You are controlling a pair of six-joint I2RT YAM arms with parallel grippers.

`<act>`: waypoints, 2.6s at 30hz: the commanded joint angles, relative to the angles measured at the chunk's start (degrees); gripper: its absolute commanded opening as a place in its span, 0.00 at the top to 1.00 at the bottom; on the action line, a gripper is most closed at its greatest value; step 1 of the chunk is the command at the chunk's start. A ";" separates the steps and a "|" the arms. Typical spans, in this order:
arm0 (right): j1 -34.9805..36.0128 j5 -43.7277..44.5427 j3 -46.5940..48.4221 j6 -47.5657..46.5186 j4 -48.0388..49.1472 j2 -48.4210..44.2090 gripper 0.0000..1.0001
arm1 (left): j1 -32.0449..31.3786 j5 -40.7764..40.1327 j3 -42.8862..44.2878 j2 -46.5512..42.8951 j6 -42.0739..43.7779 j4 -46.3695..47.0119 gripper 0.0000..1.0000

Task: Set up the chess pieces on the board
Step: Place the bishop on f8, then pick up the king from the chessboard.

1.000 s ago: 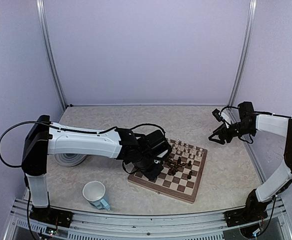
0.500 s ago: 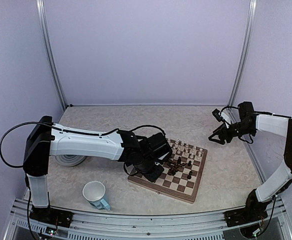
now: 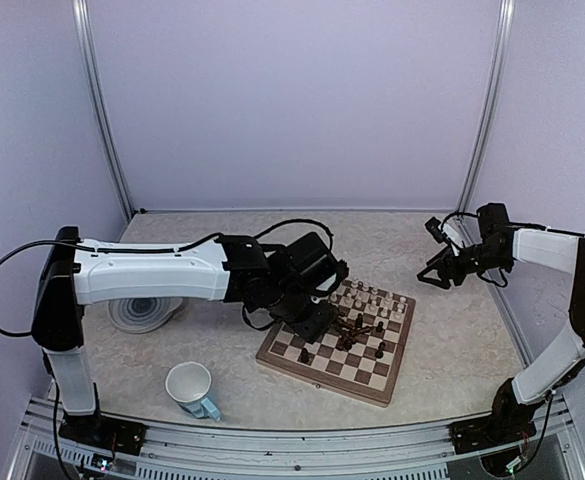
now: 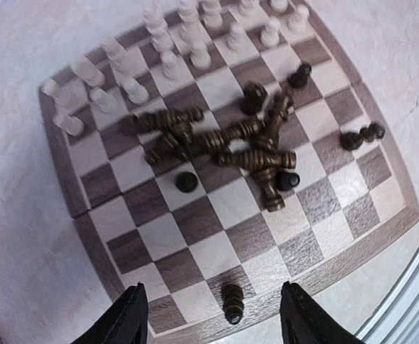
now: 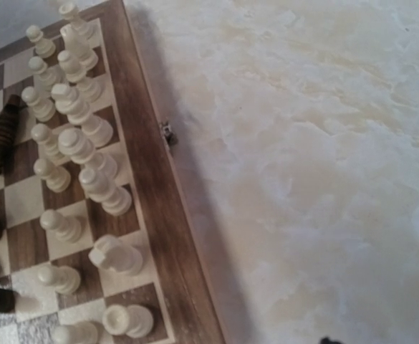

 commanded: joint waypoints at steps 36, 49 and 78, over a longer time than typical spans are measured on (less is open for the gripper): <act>29.71 15.84 -6.82 -14.81 -21.47 -19.59 0.64 | 35.51 16.28 -22.53 -21.36 1.20 36.81 0.34; 37.51 23.18 -7.13 -14.77 -15.75 -12.97 0.53 | 35.47 16.83 -21.63 -20.49 1.54 35.34 0.34; 42.86 22.70 -1.55 -14.18 -16.80 -6.28 0.94 | 34.94 18.19 -20.30 -19.84 1.79 33.55 0.34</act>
